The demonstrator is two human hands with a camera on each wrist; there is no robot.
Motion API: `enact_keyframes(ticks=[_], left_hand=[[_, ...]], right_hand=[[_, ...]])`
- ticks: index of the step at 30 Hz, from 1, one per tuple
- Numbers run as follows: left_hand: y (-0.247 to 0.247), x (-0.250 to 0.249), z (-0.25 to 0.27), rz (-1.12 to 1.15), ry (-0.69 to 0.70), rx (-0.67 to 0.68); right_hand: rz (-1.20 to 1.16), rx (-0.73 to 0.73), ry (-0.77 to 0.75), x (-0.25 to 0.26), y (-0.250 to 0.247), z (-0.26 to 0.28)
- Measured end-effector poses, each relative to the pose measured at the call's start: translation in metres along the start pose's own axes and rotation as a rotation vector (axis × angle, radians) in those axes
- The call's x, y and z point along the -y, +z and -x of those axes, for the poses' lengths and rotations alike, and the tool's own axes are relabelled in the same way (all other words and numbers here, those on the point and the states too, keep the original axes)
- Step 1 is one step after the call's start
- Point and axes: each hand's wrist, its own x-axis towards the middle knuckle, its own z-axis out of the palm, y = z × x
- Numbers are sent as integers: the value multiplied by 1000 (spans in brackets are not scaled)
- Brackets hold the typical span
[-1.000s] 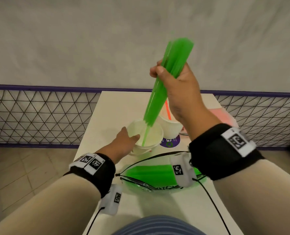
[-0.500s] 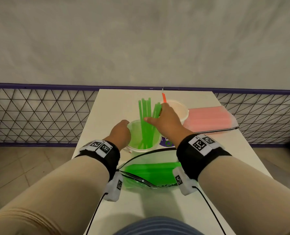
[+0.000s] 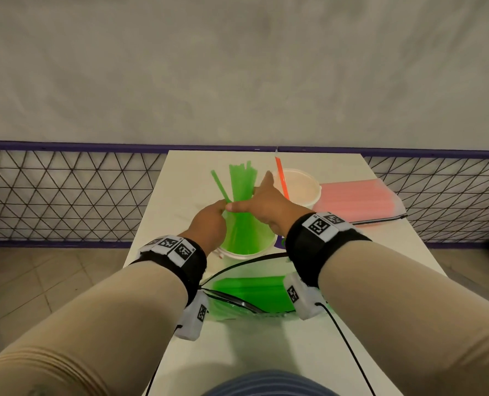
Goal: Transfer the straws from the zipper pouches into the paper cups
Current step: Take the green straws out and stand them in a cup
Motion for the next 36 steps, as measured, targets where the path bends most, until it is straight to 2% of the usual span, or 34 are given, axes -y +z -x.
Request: enact_keyframes(ticks=[4, 11, 16, 18, 23, 27, 30, 33, 34, 35, 36], left_hand=[[3, -7, 3, -9, -25, 24], [6, -3, -5, 51, 0, -17], [4, -1, -8, 141, 47, -15], [3, -2, -8, 143, 62, -14], [6, 2, -10, 99, 122, -38], [4, 4, -8, 128, 127, -47], [-5, -1, 2, 235, 89, -63], [-15, 9, 18, 425, 22, -130], [-17, 18, 24, 481, -10, -141], [-17, 29, 31, 518, -54, -135], [-17, 41, 39, 535, -96, -110]], right_hand=[[71, 10, -51, 10, 11, -6], [91, -45, -209, 18, 20, -11], [-283, -65, -196, 30, -3, -17], [-315, -69, -159, 23, -13, -21], [-22, -91, -74, -13, -25, -32], [60, -107, -27, -20, -35, -29], [176, -194, -112, -10, -41, -11], [288, -324, -327, 8, -40, 30], [300, -288, -397, 13, -40, 45], [322, -178, -436, 16, -41, 63], [381, -1, -437, 16, -40, 79]])
